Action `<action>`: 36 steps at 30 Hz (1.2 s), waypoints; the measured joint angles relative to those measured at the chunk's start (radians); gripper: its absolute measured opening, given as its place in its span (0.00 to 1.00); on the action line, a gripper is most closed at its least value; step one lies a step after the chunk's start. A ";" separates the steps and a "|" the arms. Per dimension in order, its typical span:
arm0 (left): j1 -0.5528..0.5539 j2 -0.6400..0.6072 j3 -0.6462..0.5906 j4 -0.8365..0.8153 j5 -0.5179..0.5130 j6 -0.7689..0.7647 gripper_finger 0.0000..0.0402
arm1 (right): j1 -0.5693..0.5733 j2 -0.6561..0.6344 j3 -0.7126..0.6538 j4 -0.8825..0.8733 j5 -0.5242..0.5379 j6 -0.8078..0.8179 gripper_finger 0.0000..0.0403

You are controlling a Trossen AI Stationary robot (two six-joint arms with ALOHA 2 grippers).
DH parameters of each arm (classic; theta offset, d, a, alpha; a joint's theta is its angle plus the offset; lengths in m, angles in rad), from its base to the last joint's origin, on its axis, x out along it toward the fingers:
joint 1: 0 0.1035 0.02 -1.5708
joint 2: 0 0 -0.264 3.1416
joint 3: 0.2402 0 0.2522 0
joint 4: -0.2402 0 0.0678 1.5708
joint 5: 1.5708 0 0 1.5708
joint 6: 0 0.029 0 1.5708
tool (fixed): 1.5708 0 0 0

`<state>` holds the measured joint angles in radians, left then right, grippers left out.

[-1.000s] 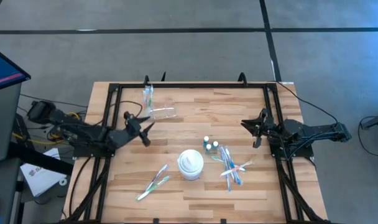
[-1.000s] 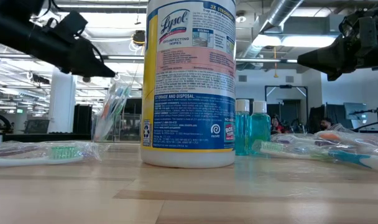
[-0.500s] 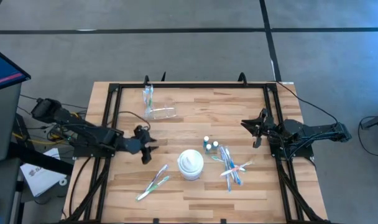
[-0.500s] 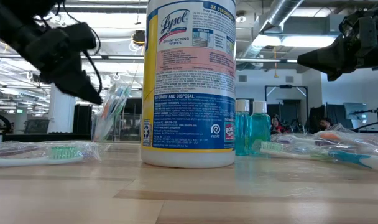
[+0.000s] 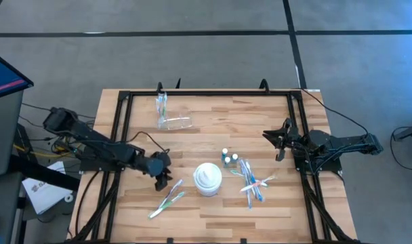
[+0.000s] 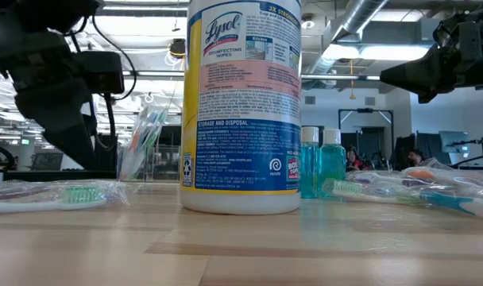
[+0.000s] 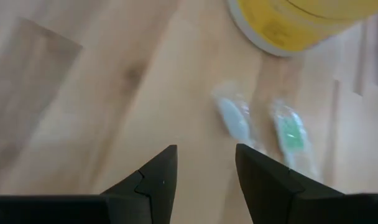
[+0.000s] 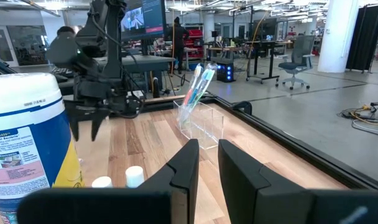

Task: Pick & Place toothbrushing station
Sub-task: Put the left purple toothbrush into the transparent organizer

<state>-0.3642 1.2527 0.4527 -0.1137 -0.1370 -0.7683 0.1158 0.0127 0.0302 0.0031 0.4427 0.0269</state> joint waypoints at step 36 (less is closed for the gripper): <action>-0.078 0.208 0.103 0.005 0.085 -0.213 0.39 | 0.000 0.000 0.000 0.000 0.000 0.000 0.13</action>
<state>-0.4423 1.4605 0.5556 -0.1084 -0.0521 -0.9816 0.1158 0.0124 0.0299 0.0032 0.4427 0.0269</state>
